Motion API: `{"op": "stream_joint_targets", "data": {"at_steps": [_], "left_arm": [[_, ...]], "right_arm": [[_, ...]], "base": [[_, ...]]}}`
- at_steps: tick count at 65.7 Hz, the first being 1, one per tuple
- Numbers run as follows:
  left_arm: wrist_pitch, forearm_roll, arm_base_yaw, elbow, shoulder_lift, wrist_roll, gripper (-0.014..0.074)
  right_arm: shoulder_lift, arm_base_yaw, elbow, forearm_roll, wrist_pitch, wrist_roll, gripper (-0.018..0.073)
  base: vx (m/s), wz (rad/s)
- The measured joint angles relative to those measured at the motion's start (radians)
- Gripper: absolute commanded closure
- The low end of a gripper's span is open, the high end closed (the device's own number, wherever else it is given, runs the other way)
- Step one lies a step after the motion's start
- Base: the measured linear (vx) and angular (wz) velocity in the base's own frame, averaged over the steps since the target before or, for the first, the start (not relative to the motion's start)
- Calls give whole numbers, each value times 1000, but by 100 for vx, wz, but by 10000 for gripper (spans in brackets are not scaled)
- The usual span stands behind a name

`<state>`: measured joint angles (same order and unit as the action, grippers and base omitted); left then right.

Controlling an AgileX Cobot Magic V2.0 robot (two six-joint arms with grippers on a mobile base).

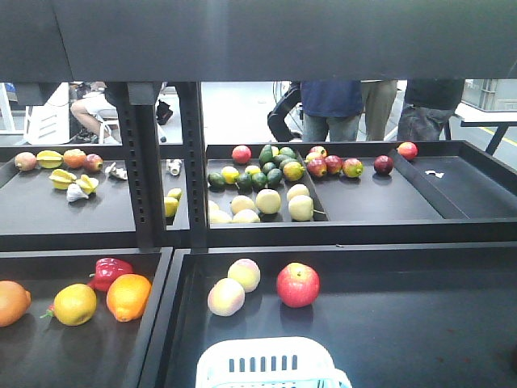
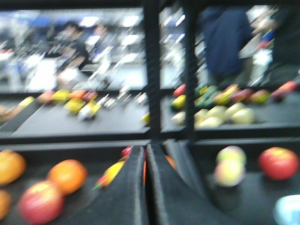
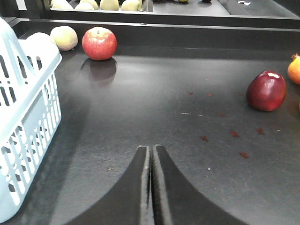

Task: Pick three apples into basket with both arms
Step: 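Move the left gripper down onto the light-blue basket handle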

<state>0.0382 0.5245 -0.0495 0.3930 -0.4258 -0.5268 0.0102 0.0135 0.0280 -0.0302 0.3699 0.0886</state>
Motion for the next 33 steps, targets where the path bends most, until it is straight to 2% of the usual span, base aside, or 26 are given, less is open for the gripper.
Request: {"op": "stream_joint_targets", "data": {"at_steps": [6, 12, 14, 18, 20, 26, 29, 33], "left_arm": [[142, -11, 23, 136, -99, 76, 603], [287, -107, 73, 265, -192, 259, 603], [332, -160, 96, 298, -226, 328, 603], [433, -321, 135, 366, -284, 502, 603], [483, -409, 152, 398, -314, 623, 603], [553, -619, 176, 459, -381, 852, 603], [557, -713, 177, 474, -398, 929, 603], [553, -814, 177, 486, -407, 978, 603]], "right_arm": [[0, 0, 0, 0, 0, 0, 564], [0, 0, 0, 0, 0, 0, 564], [0, 0, 0, 0, 0, 0, 564], [0, 0, 0, 0, 0, 0, 564], [0, 0, 0, 0, 0, 0, 564], [0, 0, 0, 0, 0, 0, 564], [0, 0, 0, 0, 0, 0, 564], [0, 0, 0, 0, 0, 0, 564]], "base": [[0, 0], [0, 0], [0, 0], [0, 0], [0, 0], [0, 0], [0, 0], [0, 0]]}}
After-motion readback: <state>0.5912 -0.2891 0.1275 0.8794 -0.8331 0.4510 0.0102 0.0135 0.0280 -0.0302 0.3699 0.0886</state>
